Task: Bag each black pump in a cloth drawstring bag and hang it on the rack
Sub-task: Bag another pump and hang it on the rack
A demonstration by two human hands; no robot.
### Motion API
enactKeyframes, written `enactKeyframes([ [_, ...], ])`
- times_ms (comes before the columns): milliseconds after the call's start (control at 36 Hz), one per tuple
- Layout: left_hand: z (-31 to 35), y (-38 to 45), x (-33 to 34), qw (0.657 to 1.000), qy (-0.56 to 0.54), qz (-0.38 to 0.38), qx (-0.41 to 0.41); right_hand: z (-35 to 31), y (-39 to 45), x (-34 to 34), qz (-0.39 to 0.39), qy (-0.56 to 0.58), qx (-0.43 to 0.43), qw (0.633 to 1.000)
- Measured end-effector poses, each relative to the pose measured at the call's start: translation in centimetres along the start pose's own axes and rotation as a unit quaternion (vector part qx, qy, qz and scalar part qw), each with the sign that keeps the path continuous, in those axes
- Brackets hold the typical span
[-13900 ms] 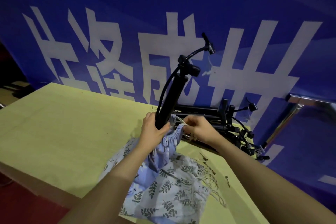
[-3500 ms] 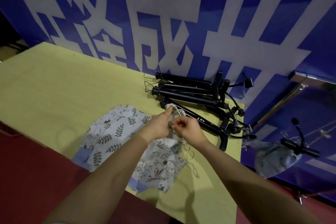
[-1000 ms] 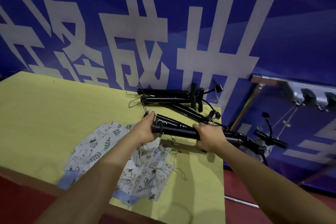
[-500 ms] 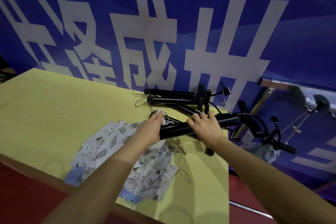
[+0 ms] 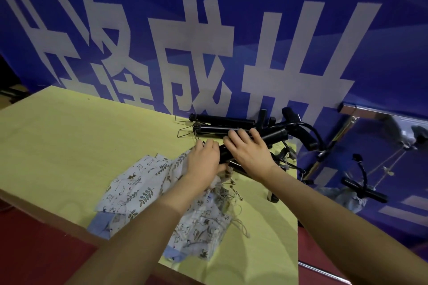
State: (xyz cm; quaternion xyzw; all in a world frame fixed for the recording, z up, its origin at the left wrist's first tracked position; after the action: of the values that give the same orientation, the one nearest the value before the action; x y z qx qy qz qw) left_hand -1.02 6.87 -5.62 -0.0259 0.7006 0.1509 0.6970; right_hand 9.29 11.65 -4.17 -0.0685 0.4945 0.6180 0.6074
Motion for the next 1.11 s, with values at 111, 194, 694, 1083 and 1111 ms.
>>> enactKeyframes([
  [111,-1.5,0.5,0.3,0.999,-0.020,0.007,-0.045,0.3,-0.2,0.1,0.066,0.052,-0.007,0.996],
  [194,-2.6,0.5,0.3,0.994,-0.070,0.036,-0.081,0.0,-1.1,0.2,0.082,0.089,-0.012,0.993],
  [694,-5.6,-1.1,-1.0,0.953,-0.233,0.130,-0.142,-3.3,1.7,4.4,-0.324,0.442,0.256,0.797],
  [1083,-5.4,-2.6,2.3,0.940,-0.272,0.090,-0.183,1.1,2.3,0.4,-0.131,0.652,0.336,0.667],
  [1111,-5.3,-2.7,2.4,0.940,-0.273,0.089,-0.185,1.2,2.5,0.1,-0.117,0.666,0.348,0.649],
])
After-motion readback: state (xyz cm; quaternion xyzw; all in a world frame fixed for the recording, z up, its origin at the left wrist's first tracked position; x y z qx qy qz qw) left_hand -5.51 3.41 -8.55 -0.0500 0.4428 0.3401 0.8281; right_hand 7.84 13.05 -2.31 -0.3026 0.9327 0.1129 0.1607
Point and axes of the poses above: each hand's wrist, its own y-axis towards the middle knuckle, its own x-axis out of the palm, z = x × y, the point moved 4 cm from there along y, towards the middle knuckle, and after that the axes turned 3 degrees about z, right-handed, at the moved point
